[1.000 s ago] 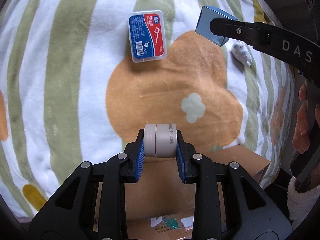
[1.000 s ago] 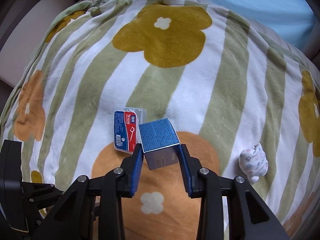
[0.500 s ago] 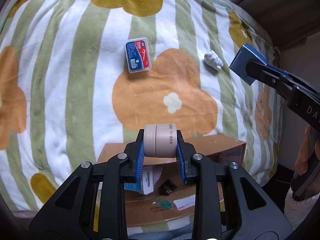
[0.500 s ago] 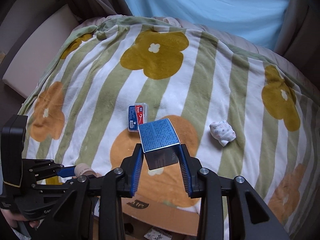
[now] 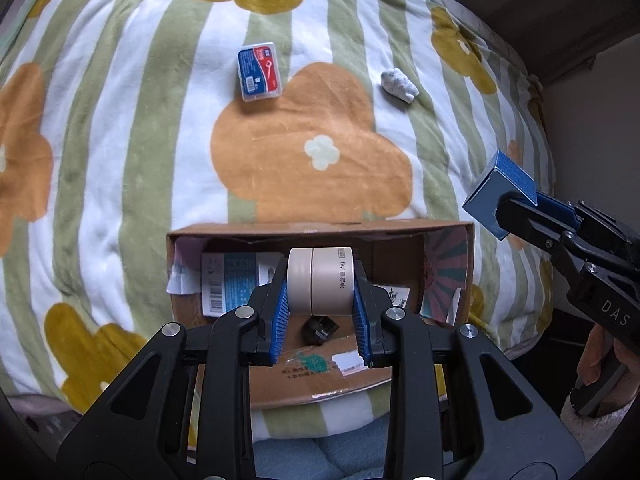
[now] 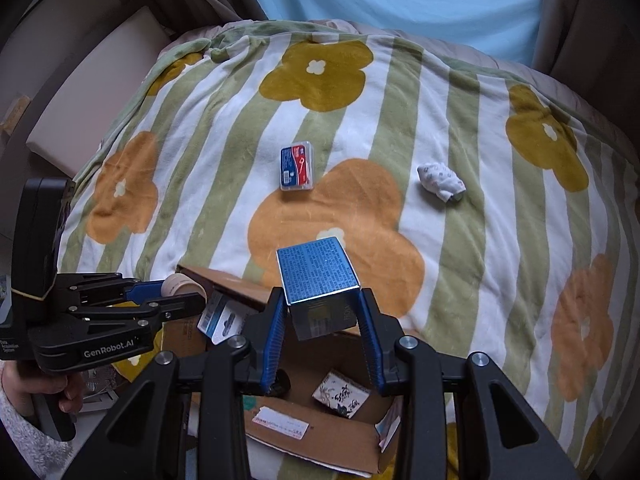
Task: Organize objects
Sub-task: 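Carry the tape roll and blue cube over the cardboard box with both tools, then open both tools to drop the tape roll and blue cube into the box, then reach to the floss box with the left tool while the right tool reaches the white cloth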
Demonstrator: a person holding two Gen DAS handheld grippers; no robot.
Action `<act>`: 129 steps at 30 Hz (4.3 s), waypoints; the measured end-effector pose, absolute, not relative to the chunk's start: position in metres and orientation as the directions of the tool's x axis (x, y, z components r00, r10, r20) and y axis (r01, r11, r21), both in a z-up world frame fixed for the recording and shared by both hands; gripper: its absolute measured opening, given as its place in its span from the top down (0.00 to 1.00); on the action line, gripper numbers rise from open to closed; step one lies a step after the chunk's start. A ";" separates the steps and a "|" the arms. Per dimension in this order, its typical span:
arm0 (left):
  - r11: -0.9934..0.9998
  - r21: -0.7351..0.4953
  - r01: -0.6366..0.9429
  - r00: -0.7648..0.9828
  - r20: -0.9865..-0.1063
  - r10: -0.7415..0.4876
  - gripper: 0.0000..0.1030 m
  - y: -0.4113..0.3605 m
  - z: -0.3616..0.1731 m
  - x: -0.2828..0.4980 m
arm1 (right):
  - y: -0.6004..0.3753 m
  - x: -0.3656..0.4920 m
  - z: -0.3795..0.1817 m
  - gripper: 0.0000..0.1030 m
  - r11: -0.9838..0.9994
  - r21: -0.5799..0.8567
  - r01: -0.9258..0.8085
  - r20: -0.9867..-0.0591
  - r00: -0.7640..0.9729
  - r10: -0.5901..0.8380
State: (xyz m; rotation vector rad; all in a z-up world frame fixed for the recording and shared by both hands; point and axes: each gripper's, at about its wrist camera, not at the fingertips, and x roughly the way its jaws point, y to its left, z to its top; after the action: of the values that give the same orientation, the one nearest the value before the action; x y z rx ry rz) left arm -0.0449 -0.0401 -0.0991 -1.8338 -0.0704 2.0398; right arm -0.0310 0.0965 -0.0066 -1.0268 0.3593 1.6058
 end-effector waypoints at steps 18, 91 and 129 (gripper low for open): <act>-0.910 -0.258 -0.324 -0.018 -0.960 0.279 0.76 -0.024 -0.166 0.019 | 0.069 0.017 -0.107 0.68 -0.261 -0.256 -0.931 -0.842 0.082 0.533; -0.966 -0.088 -0.245 -0.254 -0.955 0.151 0.00 -0.030 -0.089 -0.112 | 0.168 0.043 0.005 0.02 -0.089 -0.172 -0.981 -0.844 0.100 0.527; -0.979 -0.081 -0.185 -0.107 -0.989 0.102 0.00 0.022 -0.249 -0.273 | 0.389 0.120 -0.077 0.02 0.202 -0.157 -0.967 -0.895 0.226 0.386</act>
State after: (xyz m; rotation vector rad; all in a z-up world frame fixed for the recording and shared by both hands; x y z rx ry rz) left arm -0.2733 0.0224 -0.2494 -1.9579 0.0935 2.2021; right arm 0.1204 0.3895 -0.0771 -0.8737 0.8387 1.1176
